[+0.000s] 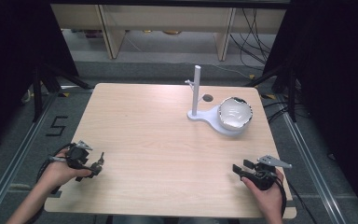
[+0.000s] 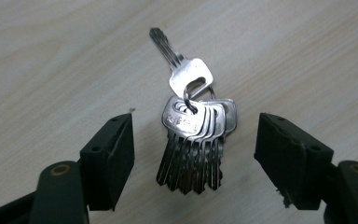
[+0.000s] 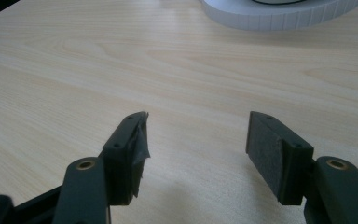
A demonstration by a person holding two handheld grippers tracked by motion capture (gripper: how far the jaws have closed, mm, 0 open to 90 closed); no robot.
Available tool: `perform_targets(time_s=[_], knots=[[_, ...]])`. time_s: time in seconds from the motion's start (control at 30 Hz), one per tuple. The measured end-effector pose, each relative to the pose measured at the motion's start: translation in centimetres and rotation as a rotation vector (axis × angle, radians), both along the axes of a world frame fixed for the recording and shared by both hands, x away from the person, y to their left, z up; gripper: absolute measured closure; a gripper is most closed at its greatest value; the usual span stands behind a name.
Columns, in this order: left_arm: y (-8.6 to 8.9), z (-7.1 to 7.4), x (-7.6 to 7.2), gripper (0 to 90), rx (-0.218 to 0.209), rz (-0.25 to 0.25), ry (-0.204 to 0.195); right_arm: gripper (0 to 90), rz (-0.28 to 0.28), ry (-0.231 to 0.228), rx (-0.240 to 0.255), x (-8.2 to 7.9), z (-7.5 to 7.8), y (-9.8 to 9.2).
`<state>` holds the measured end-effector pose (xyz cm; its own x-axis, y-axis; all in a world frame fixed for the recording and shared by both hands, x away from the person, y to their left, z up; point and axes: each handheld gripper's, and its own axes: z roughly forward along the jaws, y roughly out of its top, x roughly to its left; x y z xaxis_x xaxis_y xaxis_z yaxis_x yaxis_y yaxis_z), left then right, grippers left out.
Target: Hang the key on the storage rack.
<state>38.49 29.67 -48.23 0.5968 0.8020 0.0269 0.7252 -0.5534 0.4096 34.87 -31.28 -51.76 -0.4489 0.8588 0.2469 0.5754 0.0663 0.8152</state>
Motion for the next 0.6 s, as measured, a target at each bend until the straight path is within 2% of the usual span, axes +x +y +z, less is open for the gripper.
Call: perform_targets(time_s=[0.03, 0.07, 0.13, 0.17, 0.27, 0.33, 0.47, 0.5, 0.57, 0.6], knots=[[-0.2, 0.0, 0.3, 28.3, 0.025, -0.023, 0.023, 39.6, -0.002, 0.0, 0.003, 0.0, 0.0, 0.0], [-0.2, 0.0, 0.5, 28.4, 0.028, -0.034, 0.032, 39.6, -0.001, 0.006, 0.005, 0.0, 0.0, 0.0], [-0.3, 0.1, 0.7, 28.5, 0.032, -0.047, 0.027, 39.6, 0.0, 0.006, 0.005, 0.0, 0.0, 0.0], [-0.4, 0.2, 0.8, 28.7, 0.043, -0.041, 0.047, 39.6, 0.006, 0.009, 0.009, 0.0, 0.0, 0.0], [-0.5, 0.0, 1.0, 30.3, 0.049, -0.043, 0.054, 39.5, 0.002, 0.007, -0.01, 0.1, 0.0, 0.0], [-0.9, -0.1, 1.3, 31.5, 0.086, -0.051, 0.094, 39.4, 0.001, 0.02, -0.01, 0.1, 0.1, 0.0], [-1.3, -0.2, 1.4, 35.5, 0.089, -0.031, 0.111, 39.3, 0.005, 0.026, -0.007, 0.0, 0.1, 0.0], [-1.4, -0.2, 1.7, 35.9, 0.108, -0.04, 0.147, 39.3, -0.005, 0.067, 0.029, -0.1, 0.2, 0.3], [-1.5, -0.2, 1.8, 37.5, 0.116, -0.046, 0.16, 39.3, -0.003, 0.066, 0.035, -0.1, 0.1, 0.3], [-1.5, -0.2, 1.9, 37.5, 0.119, -0.048, 0.164, 39.2, -0.005, 0.063, 0.017, -0.1, 0.1, 0.2]])
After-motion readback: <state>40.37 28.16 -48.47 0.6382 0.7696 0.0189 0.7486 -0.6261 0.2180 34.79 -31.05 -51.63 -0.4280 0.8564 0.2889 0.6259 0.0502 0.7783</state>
